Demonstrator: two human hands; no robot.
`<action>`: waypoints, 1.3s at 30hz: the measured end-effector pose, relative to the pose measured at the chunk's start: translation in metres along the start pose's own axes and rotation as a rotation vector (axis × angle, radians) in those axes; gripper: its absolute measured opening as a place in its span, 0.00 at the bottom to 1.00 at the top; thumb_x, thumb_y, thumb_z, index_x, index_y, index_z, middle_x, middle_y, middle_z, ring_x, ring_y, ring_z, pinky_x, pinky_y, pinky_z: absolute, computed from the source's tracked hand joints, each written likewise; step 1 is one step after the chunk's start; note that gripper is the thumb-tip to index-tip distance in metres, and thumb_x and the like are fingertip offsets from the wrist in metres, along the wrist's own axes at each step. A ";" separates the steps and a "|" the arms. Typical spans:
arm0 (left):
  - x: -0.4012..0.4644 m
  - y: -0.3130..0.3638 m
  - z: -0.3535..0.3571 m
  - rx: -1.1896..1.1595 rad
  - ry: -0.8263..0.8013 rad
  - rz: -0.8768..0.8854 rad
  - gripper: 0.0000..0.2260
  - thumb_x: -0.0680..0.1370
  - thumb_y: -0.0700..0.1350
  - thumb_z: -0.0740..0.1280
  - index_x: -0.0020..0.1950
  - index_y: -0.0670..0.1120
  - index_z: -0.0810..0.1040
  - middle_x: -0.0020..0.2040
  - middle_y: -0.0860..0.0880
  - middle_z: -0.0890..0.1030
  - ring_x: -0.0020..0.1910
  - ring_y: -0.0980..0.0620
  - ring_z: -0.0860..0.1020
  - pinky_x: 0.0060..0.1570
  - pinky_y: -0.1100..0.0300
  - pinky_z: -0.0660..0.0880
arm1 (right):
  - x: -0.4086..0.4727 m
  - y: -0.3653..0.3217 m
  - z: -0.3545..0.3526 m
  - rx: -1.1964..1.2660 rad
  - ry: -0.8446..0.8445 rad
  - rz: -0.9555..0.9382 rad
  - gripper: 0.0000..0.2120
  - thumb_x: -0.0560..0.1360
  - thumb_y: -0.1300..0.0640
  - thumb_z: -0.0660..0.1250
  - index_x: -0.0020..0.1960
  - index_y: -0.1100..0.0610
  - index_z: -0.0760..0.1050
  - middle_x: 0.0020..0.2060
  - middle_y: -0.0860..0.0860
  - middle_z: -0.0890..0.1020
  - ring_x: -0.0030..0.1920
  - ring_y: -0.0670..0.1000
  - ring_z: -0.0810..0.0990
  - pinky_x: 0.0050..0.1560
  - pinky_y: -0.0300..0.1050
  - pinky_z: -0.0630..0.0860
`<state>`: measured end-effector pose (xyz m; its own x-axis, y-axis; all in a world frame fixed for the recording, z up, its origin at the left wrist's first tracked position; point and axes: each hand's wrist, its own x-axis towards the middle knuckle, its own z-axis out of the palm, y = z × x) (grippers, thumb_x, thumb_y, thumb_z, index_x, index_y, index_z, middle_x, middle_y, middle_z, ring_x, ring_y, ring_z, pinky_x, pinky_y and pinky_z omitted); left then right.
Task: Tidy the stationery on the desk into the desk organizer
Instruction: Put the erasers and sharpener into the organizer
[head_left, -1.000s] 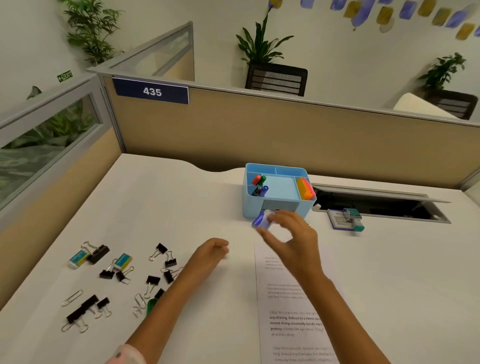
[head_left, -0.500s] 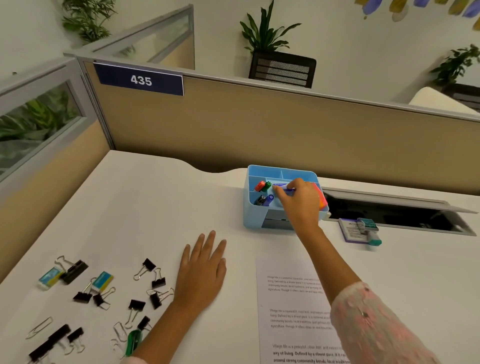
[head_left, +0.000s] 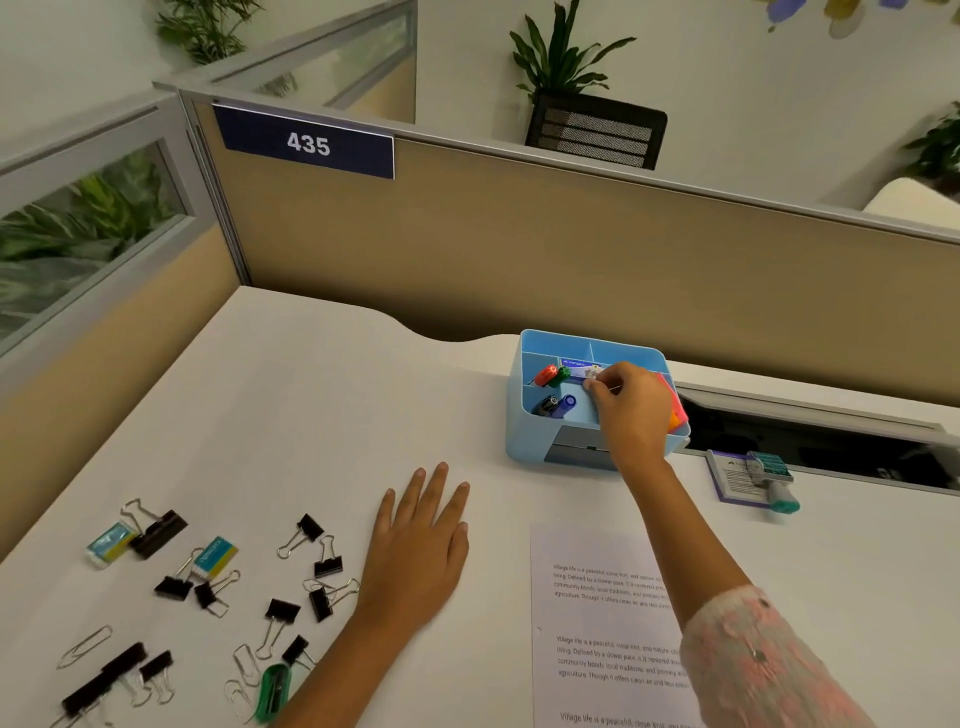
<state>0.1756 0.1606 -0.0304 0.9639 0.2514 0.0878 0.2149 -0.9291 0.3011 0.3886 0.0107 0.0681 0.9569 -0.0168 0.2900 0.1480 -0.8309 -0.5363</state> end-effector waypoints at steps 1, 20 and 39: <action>0.000 0.000 0.000 0.005 0.000 0.001 0.22 0.80 0.54 0.46 0.75 0.55 0.57 0.77 0.51 0.53 0.76 0.49 0.50 0.72 0.49 0.46 | 0.001 0.000 0.000 0.010 -0.006 0.009 0.09 0.75 0.50 0.67 0.46 0.56 0.80 0.41 0.53 0.84 0.37 0.47 0.74 0.31 0.38 0.65; -0.011 -0.002 0.001 0.031 -0.077 0.043 0.24 0.81 0.54 0.43 0.76 0.52 0.50 0.78 0.50 0.47 0.76 0.49 0.45 0.73 0.49 0.42 | -0.057 -0.006 -0.038 0.314 0.281 0.052 0.04 0.75 0.60 0.65 0.48 0.59 0.78 0.46 0.55 0.83 0.45 0.52 0.80 0.38 0.33 0.70; -0.088 -0.138 -0.110 -0.144 0.173 -0.216 0.19 0.78 0.39 0.60 0.70 0.46 0.69 0.74 0.45 0.63 0.70 0.44 0.64 0.68 0.46 0.65 | -0.338 -0.016 -0.001 0.179 -0.225 -0.153 0.10 0.71 0.68 0.68 0.49 0.57 0.80 0.57 0.53 0.79 0.59 0.55 0.75 0.60 0.49 0.71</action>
<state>0.0437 0.2963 0.0250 0.8544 0.4931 0.1636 0.3756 -0.8039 0.4612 0.0629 0.0293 -0.0206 0.9486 0.2402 0.2062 0.3164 -0.7032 -0.6367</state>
